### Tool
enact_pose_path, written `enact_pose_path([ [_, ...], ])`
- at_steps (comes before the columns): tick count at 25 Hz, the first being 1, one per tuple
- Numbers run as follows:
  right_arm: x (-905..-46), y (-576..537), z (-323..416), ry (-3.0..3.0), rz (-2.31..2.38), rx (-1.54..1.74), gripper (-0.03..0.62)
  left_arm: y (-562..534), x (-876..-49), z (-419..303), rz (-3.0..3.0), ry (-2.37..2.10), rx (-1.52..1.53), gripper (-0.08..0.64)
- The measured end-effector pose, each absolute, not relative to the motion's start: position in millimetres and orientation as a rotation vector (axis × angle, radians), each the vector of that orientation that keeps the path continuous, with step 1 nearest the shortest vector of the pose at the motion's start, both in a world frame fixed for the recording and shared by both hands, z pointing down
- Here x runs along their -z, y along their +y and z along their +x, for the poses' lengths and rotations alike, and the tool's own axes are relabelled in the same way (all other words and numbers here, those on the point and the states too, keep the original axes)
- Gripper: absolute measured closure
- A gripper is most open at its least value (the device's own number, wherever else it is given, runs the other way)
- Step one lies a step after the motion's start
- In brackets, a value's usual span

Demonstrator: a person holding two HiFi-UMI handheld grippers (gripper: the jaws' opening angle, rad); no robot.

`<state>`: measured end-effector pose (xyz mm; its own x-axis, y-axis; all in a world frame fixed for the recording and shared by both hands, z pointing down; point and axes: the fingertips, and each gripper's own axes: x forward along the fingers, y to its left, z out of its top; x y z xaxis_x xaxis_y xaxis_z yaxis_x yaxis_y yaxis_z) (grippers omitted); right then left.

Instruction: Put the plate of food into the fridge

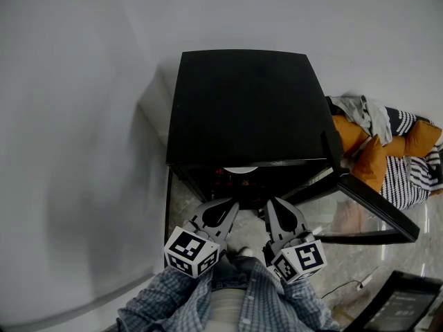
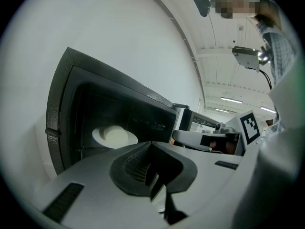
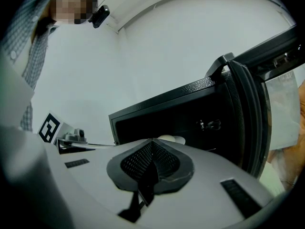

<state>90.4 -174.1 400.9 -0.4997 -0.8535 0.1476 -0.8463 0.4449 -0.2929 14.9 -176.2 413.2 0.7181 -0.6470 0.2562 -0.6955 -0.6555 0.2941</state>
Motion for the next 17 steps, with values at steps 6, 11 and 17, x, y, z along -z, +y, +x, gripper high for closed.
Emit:
enact_pose_path([
  [6,-399.3,-174.7,87.5,2.650,-1.556,0.519,0.586,-175.3,-411.3,14.6,2.565,-1.031,-0.192,0.554],
  [11,-401.8,-175.4,87.8,2.647,-1.558,0.527,0.586,-175.6,-413.5,15.9,2.566,-1.019,-0.193,0.554],
  [17,-402.0,-175.4,85.8,2.650,-1.553,0.533,0.586,-176.1,-414.6,16.7,2.562,-1.005,-0.192,0.554],
])
